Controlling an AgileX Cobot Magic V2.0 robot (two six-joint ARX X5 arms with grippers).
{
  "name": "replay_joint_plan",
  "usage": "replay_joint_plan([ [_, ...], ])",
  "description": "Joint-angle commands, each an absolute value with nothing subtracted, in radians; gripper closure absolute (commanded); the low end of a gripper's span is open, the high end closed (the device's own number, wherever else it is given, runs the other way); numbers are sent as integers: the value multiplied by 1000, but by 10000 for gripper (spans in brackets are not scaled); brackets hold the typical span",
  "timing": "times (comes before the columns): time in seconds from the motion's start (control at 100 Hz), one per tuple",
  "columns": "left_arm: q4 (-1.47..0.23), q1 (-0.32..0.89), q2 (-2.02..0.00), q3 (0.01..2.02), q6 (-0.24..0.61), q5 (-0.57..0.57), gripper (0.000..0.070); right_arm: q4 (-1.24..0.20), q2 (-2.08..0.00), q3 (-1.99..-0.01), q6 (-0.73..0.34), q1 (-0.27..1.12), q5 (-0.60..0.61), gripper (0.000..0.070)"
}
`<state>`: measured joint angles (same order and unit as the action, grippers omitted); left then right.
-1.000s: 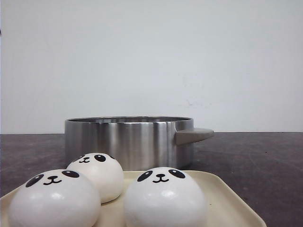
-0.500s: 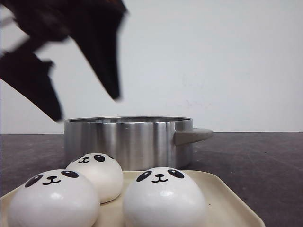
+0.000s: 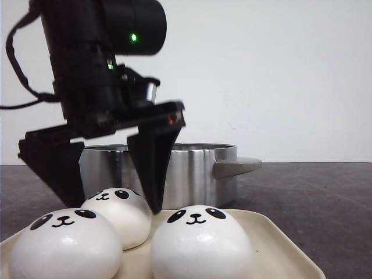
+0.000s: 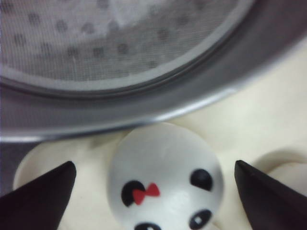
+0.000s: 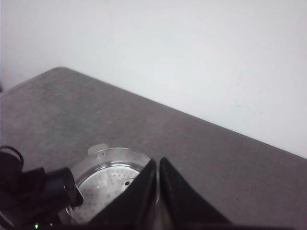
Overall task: Steam buns
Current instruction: 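Lower the left gripper and grasp the farther panda bun nearest it, then carry the bun with the left gripper into the pot and release it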
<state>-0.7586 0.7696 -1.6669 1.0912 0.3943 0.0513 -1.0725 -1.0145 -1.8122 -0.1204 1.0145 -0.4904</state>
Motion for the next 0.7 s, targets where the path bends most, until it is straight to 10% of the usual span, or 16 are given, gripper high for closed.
replay_joint_plan([
  [0.0, -763, 776, -1703, 1104, 410, 49, 69, -1065, -1024, -1832, -135, 1026, -493, 699],
  [0.11, -773, 776, -1721, 1104, 408, 49, 157, -1071, -1024, -1832, -136, 1026, -498, 699],
  [0.27, -757, 776, -1722, 1104, 408, 48, 700, -1086, -1024, -1832, -147, 1026, -498, 699],
  [0.69, -732, 810, -1485, 1122, 409, 184, 699, -1090, -1025, -1832, -173, 1026, -498, 699],
])
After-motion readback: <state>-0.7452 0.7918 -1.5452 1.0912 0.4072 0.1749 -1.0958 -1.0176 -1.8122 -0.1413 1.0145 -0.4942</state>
